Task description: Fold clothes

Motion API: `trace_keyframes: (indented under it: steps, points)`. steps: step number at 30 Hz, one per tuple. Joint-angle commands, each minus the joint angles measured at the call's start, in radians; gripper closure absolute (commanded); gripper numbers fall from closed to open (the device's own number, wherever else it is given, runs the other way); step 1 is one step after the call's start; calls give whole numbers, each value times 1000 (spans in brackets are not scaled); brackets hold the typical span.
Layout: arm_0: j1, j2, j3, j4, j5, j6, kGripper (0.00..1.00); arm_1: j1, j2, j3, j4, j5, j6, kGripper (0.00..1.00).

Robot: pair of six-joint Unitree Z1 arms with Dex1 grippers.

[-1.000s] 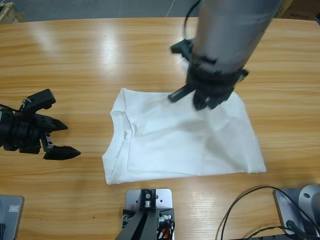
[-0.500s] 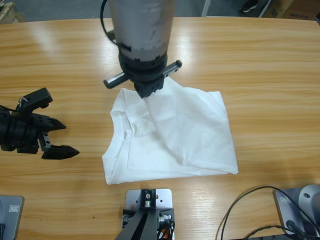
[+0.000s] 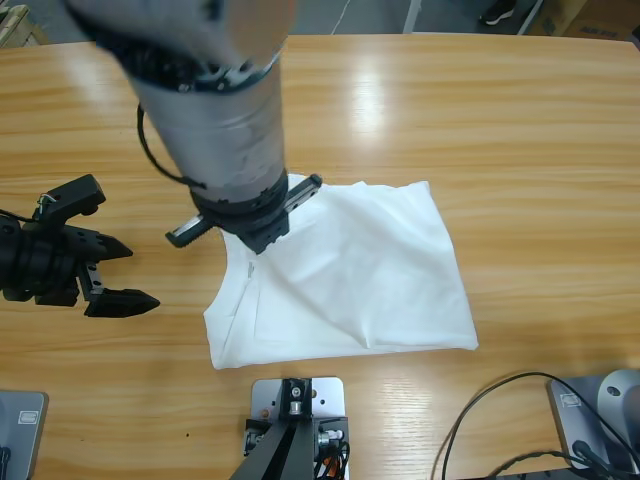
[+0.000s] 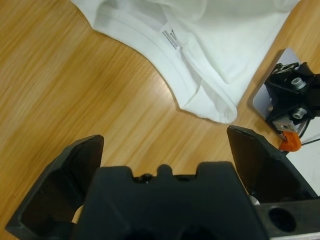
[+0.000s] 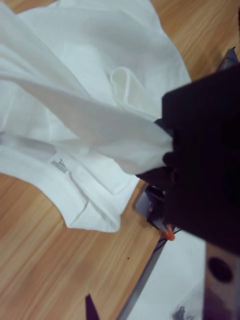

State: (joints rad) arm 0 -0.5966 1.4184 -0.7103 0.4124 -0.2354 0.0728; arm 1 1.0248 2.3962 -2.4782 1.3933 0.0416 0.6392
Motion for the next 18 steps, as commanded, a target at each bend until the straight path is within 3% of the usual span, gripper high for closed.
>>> trace_keyframes:
  steps: [1,5,6,7,8,12,18]
  points:
    - [-11,-16,35,-12,16,-8,36,4,118,-42,164,13,-15,1000]
    - [-11,-14,35,-12,16,-8,36,4,159,-90,164,7,10,1000]
    - [-11,-13,35,-13,16,-8,36,4,171,-117,164,7,19,935]
    - [-11,-12,35,-14,16,-8,36,4,181,-153,165,9,23,328]
    - [-11,-10,34,-14,16,-8,35,4,192,-203,172,13,27,6]
    - [-11,-10,34,-14,16,-8,32,4,193,-335,213,32,40,0]
    - [-11,-12,34,-14,17,-8,32,3,77,-246,217,-20,79,0]
